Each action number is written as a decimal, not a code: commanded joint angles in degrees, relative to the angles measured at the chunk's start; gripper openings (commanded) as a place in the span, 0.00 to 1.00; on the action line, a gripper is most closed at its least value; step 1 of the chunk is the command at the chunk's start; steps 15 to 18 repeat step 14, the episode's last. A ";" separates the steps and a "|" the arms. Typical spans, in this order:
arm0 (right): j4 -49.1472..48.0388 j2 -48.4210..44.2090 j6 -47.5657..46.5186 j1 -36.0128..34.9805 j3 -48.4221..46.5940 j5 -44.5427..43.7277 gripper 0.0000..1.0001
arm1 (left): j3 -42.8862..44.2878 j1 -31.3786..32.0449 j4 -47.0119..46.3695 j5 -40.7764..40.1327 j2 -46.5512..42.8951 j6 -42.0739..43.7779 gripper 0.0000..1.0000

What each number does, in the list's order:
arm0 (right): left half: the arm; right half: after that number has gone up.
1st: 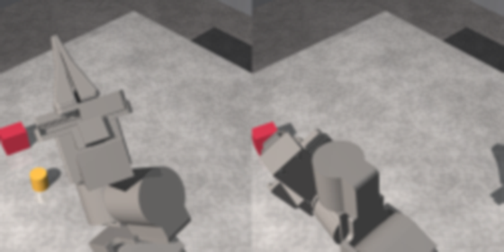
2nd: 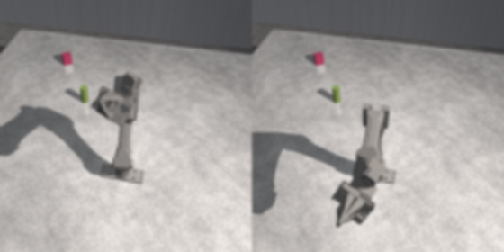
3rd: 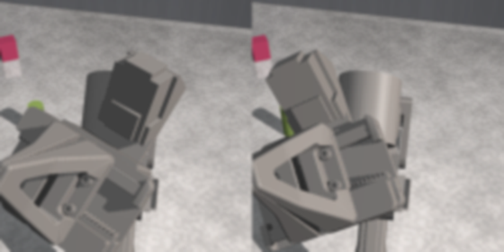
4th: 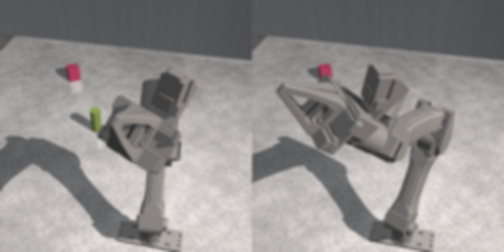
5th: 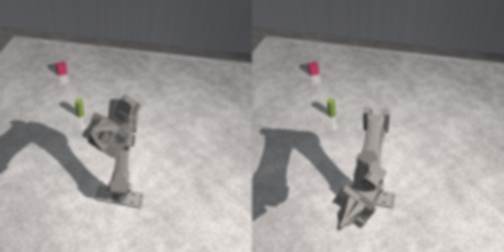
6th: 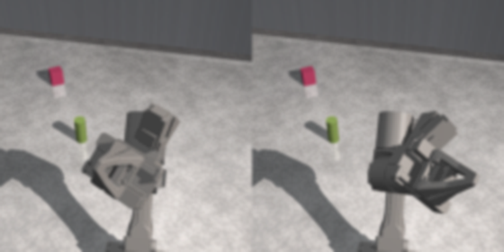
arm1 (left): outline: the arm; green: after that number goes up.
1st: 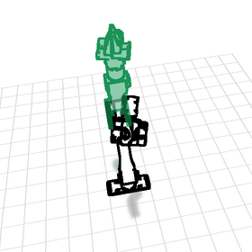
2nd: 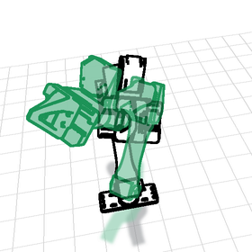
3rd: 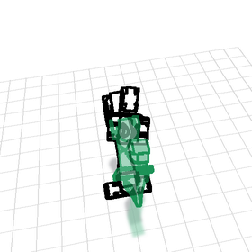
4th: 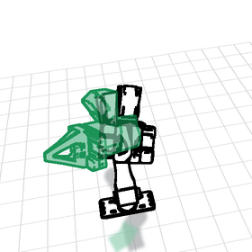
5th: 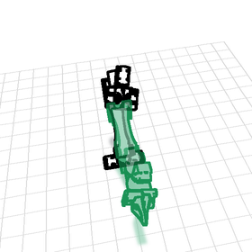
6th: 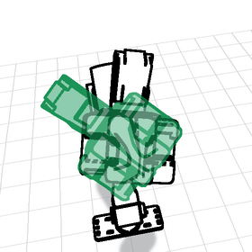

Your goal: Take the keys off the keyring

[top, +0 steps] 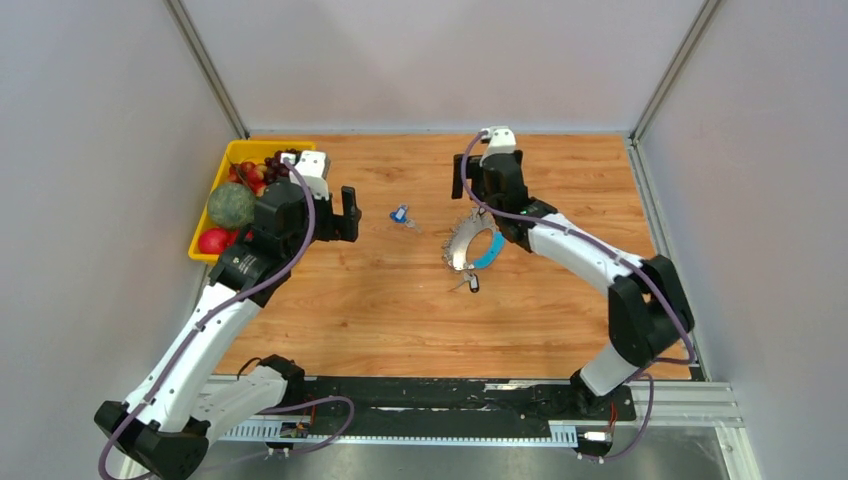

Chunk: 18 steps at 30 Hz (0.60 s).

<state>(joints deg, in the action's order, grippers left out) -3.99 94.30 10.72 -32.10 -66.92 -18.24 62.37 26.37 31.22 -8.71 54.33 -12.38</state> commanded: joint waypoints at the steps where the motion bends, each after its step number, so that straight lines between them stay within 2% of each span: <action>1: 4.57 -13.56 2.52 0.02 0.03 -9.27 1.00 | -2.71 0.17 -6.34 -5.49 -2.80 -1.85 1.00; 4: 5.54 -24.72 -1.00 0.02 6.05 -10.75 1.00 | -5.12 0.14 -7.97 -5.10 -4.37 -1.65 1.00; 10: 5.22 -41.33 0.18 0.06 13.51 -12.16 1.00 | -6.91 0.11 -8.98 -4.08 -7.77 0.36 1.00; 14: 5.22 -46.04 0.63 0.02 16.25 -13.16 1.00 | -8.33 0.14 -9.76 -4.35 -9.38 0.43 1.00; 18: 5.22 -46.04 0.63 0.02 16.25 -13.16 1.00 | -8.33 0.14 -9.76 -4.35 -9.38 0.43 1.00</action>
